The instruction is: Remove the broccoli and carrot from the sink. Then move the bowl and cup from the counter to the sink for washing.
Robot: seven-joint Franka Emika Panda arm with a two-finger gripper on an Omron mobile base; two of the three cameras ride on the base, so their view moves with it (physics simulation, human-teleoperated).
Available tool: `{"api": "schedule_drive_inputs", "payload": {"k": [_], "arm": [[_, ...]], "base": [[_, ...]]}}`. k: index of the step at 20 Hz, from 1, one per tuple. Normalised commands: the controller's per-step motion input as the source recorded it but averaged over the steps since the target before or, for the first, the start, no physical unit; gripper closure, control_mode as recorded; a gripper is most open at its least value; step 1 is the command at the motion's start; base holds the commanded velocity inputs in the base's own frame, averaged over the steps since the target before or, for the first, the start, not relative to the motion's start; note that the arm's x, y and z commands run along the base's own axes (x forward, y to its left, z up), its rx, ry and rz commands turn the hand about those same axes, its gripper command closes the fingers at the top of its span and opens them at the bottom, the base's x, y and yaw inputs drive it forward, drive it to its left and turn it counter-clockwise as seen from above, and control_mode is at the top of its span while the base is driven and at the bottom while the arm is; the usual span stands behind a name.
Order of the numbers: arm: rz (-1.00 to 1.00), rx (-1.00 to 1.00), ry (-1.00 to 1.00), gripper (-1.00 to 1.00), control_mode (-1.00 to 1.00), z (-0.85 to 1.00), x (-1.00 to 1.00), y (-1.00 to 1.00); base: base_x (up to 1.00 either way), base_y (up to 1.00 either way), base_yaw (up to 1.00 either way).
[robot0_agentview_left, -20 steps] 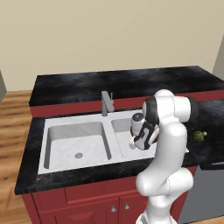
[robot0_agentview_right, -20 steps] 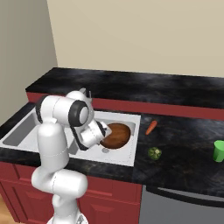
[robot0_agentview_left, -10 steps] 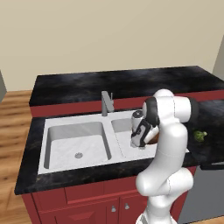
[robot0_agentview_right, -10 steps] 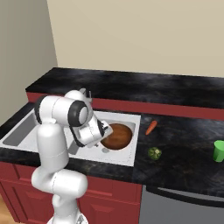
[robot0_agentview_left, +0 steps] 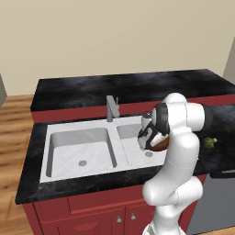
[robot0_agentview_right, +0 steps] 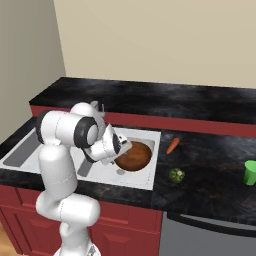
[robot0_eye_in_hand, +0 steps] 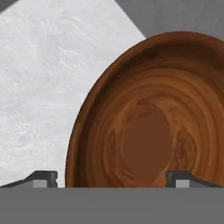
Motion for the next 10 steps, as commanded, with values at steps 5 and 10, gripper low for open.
{"api": "schedule_drive_inputs", "payload": {"k": [5, 10], "arm": [[-0.06, 0.0, 0.0, -1.0, -1.0, 0.29, -0.05, -0.1], [-0.17, 0.0, 0.01, -1.0, -1.0, 0.3, -0.08, -0.17]], "base": [[0.0, 0.0, 0.0], [0.0, 0.0, 0.0]]}}
